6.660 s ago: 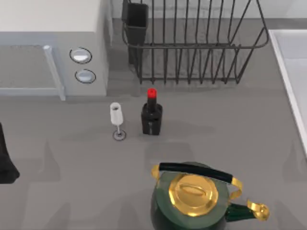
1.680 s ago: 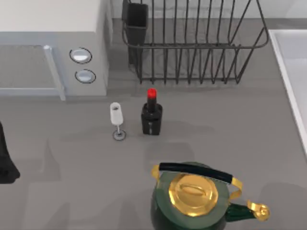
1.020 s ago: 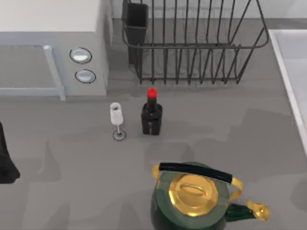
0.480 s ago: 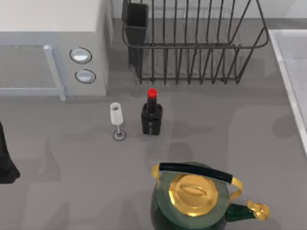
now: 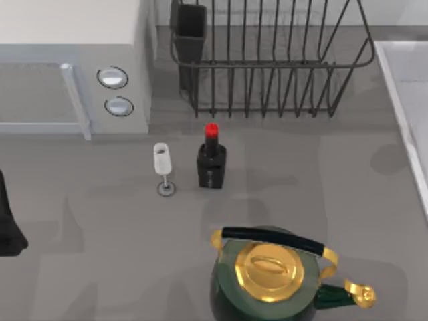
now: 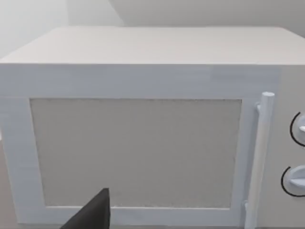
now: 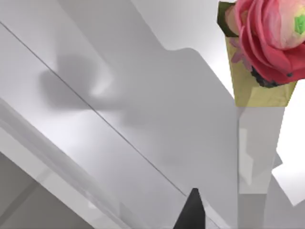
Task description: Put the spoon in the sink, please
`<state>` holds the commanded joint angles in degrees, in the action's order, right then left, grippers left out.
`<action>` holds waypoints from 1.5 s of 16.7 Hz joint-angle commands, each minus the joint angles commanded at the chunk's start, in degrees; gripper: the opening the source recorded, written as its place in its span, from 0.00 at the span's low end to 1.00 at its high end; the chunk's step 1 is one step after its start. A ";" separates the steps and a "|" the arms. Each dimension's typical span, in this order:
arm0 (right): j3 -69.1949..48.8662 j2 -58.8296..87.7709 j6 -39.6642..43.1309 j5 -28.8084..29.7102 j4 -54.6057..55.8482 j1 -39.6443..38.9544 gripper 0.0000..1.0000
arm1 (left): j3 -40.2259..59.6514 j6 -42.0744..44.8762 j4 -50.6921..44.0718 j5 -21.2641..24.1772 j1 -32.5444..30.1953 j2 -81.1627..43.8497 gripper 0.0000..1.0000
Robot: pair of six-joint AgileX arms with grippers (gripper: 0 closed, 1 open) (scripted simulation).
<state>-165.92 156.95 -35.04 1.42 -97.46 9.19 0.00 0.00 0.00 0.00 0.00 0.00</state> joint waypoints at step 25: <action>25.71 -7.91 -0.14 -0.12 17.66 -0.19 0.30 | 0.00 0.00 0.00 0.00 0.00 0.00 1.00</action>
<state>-140.20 149.04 -35.18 1.30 -79.80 9.00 0.00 0.00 0.00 0.00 0.00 0.00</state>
